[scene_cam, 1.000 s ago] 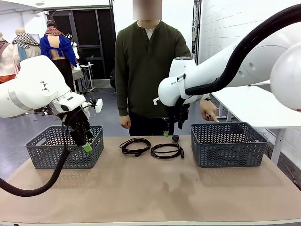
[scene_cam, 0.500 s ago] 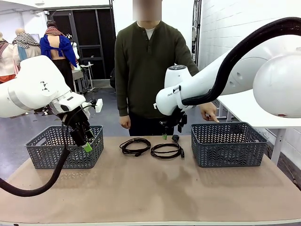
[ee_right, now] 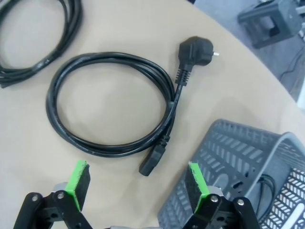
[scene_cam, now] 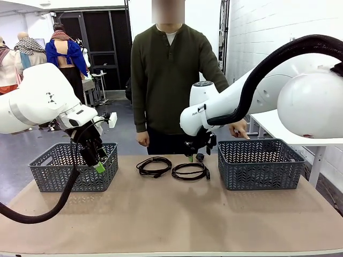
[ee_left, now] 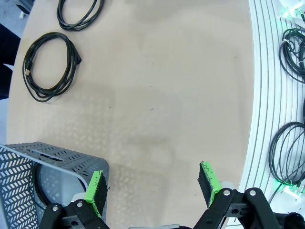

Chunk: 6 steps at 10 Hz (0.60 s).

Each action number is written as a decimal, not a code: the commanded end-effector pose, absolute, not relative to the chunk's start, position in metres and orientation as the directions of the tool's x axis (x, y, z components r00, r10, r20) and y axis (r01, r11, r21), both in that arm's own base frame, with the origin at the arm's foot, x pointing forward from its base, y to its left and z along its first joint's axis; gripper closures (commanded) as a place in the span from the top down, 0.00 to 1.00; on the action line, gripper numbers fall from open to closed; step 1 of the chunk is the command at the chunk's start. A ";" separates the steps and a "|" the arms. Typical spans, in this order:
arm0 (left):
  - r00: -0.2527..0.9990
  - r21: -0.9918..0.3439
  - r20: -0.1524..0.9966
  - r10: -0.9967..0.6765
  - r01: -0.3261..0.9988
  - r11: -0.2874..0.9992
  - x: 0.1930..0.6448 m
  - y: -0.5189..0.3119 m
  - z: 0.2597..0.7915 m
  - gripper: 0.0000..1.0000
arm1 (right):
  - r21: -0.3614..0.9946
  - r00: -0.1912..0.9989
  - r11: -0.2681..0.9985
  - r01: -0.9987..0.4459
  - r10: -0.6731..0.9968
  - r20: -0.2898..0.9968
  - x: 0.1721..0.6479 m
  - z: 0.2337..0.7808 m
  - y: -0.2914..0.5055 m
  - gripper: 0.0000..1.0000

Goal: Organize the cables according to human instructions.
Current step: Pick up a bundle of cables and place it in the basket indicated by the human.

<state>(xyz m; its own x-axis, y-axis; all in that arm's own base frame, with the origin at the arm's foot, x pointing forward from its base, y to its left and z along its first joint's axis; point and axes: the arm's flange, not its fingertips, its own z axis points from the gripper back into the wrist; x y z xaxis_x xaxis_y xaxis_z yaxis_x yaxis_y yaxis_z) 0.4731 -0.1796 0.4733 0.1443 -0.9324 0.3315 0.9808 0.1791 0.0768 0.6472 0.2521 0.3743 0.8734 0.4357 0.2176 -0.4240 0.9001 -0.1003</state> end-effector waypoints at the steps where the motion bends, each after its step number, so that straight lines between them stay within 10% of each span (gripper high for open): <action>1: 0.145 0.078 0.331 -0.932 0.981 0.180 0.472 -0.179 0.474 1.00 | -0.123 0.895 0.915 -0.383 0.401 0.194 0.653 0.368 0.257 1.00; 6: 0.145 0.078 0.331 -0.932 0.981 0.180 0.472 -0.179 0.474 1.00 | -0.097 0.890 0.910 -0.404 0.415 0.187 0.651 0.356 0.249 1.00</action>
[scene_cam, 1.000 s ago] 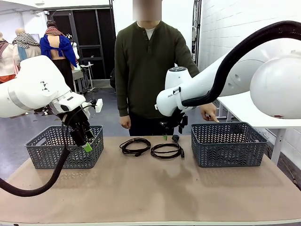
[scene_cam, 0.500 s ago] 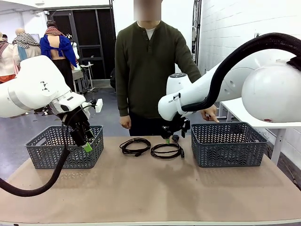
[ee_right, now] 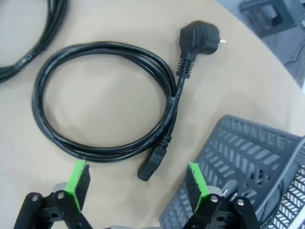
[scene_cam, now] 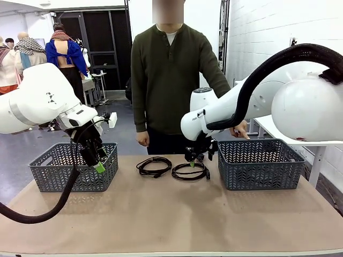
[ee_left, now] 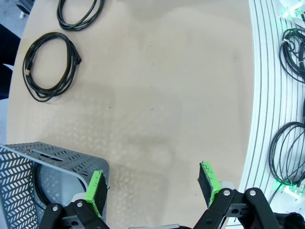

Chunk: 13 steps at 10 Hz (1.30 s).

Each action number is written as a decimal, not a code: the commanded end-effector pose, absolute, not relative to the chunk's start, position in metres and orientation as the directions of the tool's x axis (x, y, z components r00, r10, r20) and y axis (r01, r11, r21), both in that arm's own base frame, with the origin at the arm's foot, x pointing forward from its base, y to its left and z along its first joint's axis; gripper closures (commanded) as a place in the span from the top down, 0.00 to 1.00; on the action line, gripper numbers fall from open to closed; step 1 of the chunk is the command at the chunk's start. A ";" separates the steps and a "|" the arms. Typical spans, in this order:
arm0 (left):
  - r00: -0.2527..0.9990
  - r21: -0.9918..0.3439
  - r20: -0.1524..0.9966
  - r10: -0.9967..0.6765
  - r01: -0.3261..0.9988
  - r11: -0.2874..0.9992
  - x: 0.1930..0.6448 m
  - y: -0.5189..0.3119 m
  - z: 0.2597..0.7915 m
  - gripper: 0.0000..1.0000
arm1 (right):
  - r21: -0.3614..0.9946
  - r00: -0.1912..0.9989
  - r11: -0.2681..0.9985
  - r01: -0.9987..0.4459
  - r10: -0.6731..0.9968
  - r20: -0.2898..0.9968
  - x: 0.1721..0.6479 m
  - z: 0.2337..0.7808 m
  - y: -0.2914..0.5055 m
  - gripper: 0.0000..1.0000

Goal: Organize the cables according to human instructions.
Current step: Pick up a bundle of cables and place it in the basket indicated by the human.

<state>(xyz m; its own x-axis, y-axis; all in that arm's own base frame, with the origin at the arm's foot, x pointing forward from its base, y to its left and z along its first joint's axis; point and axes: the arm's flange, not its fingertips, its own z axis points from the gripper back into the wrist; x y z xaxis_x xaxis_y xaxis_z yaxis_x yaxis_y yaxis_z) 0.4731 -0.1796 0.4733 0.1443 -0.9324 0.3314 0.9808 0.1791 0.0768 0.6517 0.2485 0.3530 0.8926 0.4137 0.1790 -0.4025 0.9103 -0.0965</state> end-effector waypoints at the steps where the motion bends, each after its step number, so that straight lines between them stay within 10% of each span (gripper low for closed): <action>1: 0.145 0.078 0.331 -0.932 0.981 0.180 0.472 -0.179 0.474 1.00 | -0.097 0.890 0.910 -0.404 0.415 0.187 0.651 0.356 0.249 1.00; 13: 0.145 0.078 0.331 -0.932 0.981 0.180 0.472 -0.179 0.474 1.00 | -0.110 0.908 0.928 -0.357 0.373 0.194 0.673 0.334 0.255 1.00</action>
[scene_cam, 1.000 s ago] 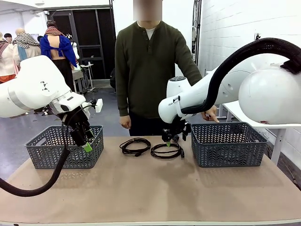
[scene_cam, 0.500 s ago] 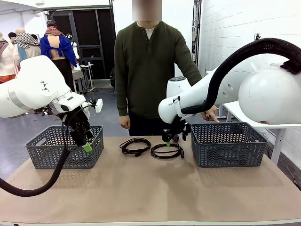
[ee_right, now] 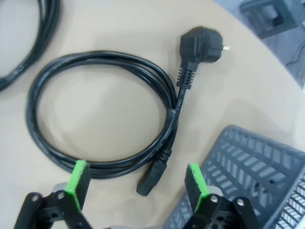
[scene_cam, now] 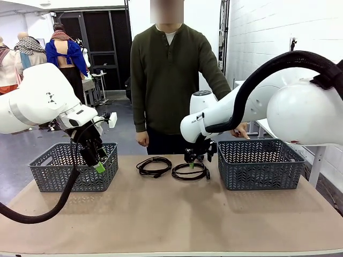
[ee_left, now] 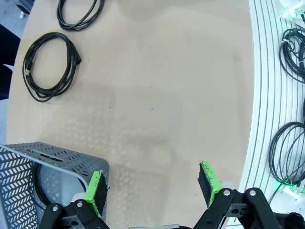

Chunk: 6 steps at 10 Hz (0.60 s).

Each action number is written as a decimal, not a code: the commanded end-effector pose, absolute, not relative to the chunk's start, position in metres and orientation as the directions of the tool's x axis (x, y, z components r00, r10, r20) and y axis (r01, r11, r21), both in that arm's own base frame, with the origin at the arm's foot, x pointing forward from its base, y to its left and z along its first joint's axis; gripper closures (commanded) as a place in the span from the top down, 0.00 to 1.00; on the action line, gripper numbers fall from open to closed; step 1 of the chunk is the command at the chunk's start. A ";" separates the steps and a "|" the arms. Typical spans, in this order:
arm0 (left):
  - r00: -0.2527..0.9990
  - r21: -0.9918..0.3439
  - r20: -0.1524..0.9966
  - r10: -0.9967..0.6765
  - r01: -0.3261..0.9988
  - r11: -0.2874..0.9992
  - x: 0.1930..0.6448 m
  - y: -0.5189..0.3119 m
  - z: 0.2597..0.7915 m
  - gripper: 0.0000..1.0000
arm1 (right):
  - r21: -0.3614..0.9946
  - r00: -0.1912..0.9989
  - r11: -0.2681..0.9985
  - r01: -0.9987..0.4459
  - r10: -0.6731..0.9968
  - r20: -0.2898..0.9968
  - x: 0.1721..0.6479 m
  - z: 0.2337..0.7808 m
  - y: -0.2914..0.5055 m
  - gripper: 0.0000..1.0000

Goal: Organize the cables according to human instructions.
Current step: Pick up a bundle of cables and place it in the basket indicated by the human.

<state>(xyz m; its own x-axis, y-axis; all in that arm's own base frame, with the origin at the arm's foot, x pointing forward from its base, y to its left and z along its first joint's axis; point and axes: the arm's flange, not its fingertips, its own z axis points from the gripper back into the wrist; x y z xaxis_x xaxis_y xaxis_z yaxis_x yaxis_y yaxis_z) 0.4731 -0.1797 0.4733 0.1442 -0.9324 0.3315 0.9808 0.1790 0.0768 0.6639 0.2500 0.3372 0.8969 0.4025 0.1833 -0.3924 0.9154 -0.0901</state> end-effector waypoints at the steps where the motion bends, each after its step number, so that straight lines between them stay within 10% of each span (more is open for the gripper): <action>1: 0.145 0.078 0.331 -0.932 0.981 0.180 0.472 -0.179 0.474 1.00 | -0.118 0.910 0.931 -0.347 0.364 0.196 0.675 0.331 0.256 1.00; 6: 0.145 0.078 0.331 -0.932 0.981 0.180 0.472 -0.179 0.474 1.00 | -0.138 0.926 0.945 -0.296 0.319 0.204 0.690 0.320 0.255 1.00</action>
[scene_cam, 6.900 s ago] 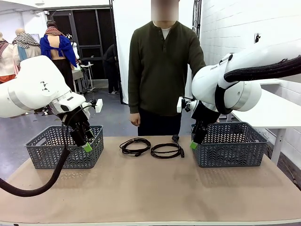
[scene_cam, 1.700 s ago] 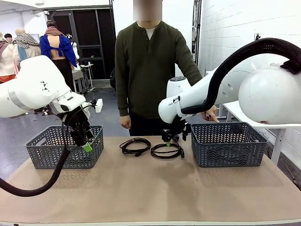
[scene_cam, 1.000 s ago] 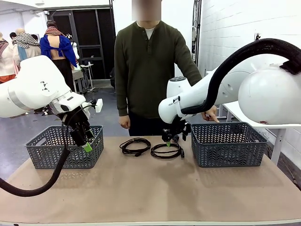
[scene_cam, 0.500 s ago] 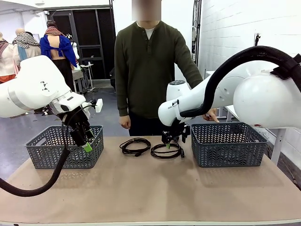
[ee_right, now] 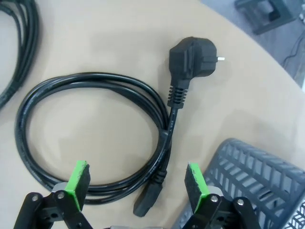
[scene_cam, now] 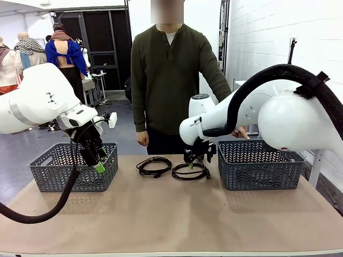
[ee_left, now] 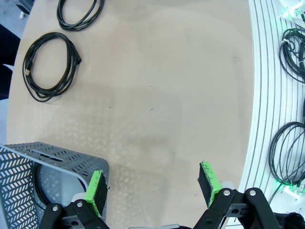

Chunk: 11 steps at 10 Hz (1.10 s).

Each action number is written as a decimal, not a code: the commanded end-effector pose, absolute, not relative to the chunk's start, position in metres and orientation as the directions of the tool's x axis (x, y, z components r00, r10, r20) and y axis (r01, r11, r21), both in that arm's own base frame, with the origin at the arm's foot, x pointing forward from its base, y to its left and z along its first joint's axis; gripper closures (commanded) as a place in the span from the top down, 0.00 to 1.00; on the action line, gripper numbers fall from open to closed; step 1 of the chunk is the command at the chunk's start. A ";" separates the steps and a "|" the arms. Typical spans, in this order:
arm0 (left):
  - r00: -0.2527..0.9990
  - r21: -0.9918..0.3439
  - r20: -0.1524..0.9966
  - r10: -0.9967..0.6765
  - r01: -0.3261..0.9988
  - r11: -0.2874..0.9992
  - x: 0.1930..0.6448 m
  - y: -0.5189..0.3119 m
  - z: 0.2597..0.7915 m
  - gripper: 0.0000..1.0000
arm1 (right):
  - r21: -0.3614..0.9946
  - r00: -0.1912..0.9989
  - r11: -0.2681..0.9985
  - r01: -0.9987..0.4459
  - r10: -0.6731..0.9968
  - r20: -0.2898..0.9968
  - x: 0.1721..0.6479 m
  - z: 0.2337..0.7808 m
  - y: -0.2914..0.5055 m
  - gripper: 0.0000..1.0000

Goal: Organize the cables according to human instructions.
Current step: Pick up a bundle of cables and place it in the basket indicated by the human.

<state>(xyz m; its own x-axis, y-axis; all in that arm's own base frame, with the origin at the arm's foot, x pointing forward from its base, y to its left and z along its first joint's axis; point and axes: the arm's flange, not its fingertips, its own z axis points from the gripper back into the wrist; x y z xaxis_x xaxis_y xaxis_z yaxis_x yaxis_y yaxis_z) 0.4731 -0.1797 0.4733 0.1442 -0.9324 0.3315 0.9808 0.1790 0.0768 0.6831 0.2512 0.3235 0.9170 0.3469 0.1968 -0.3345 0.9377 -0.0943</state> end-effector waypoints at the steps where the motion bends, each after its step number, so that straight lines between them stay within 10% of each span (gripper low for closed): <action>1: 0.145 0.078 0.331 -0.932 0.981 0.180 0.472 -0.179 0.474 1.00 | -0.138 0.927 0.946 -0.294 0.318 0.201 0.691 0.318 0.255 1.00; 11: 0.145 0.078 0.331 -0.932 0.981 0.180 0.472 -0.179 0.474 1.00 | -0.109 0.943 0.956 -0.272 0.287 0.169 0.711 0.301 0.252 1.00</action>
<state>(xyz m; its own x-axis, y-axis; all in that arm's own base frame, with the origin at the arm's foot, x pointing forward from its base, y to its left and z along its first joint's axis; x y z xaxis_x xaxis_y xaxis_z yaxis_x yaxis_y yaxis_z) 0.4731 -0.1797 0.4733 0.1441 -0.9324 0.3315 0.9809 0.1789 0.0768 0.7028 0.2489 0.3010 0.9331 0.3141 0.1754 -0.3004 0.9485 -0.1005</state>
